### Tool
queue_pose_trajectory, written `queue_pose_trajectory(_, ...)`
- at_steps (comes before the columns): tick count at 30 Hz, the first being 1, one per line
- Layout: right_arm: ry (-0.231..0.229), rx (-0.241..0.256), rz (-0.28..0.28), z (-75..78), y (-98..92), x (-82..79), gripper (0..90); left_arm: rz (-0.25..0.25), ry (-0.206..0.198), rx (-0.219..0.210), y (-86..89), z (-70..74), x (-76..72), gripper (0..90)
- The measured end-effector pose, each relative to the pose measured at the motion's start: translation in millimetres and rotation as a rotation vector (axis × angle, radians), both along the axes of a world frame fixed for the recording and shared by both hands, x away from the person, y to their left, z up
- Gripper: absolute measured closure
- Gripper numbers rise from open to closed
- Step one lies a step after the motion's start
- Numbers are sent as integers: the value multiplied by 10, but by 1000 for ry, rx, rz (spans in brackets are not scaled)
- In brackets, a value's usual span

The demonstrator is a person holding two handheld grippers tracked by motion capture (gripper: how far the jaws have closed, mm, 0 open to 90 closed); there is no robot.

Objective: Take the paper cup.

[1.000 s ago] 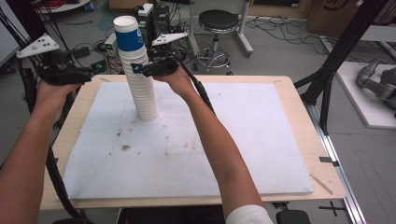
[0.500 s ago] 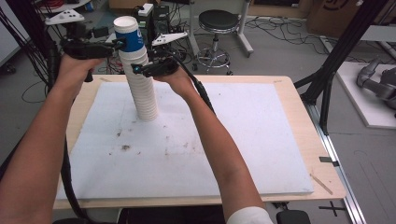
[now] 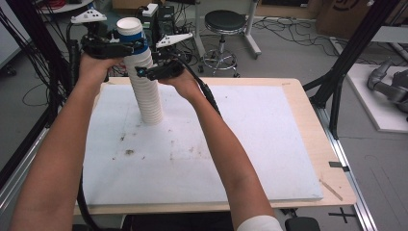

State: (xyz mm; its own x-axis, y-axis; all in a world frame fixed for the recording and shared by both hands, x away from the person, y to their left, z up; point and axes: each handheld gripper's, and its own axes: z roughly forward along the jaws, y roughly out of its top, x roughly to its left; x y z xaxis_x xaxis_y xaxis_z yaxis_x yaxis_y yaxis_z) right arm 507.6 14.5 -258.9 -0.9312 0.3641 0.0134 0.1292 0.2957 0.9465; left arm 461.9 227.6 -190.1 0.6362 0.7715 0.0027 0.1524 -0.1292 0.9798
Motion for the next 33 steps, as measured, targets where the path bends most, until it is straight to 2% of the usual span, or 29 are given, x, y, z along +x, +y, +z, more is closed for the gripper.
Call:
queue_pose_trajectory(6,-2,1,1,-5,-18,15,174,7,-12,-1,-19,3,6,239)
queue_pose_trajectory(9,-2,1,4,-7,-17,15,174,4,-37,-47,-1,42,-3,249)
queue_pose_trajectory(13,-1,-3,8,-4,-13,7,174,6,-90,-80,21,232,-57,268)
queue_pose_trajectory(16,7,-4,3,-5,-23,10,171,17,-119,-88,30,404,-114,267)
queue_pose_trajectory(19,23,13,-8,-21,-37,-2,168,27,-147,-104,27,537,-182,267)
queue_pose_trajectory(24,27,-31,-20,-48,-155,-35,168,8,-176,-141,4,722,-326,268)
queue_pose_trajectory(26,35,-59,-19,-58,-238,-63,168,-19,-167,-158,-25,726,-370,269)
queue_pose_trajectory(28,23,-91,-26,-78,-343,-92,169,-43,-160,-164,-78,691,-410,269)
queue_pose_trajectory(30,22,-114,-37,-109,-486,-129,169,-50,-156,-163,-98,672,-423,269)
queue_pose_trajectory(33,28,-124,-65,-159,-765,-192,169,-88,-141,-170,-214,522,-469,269)
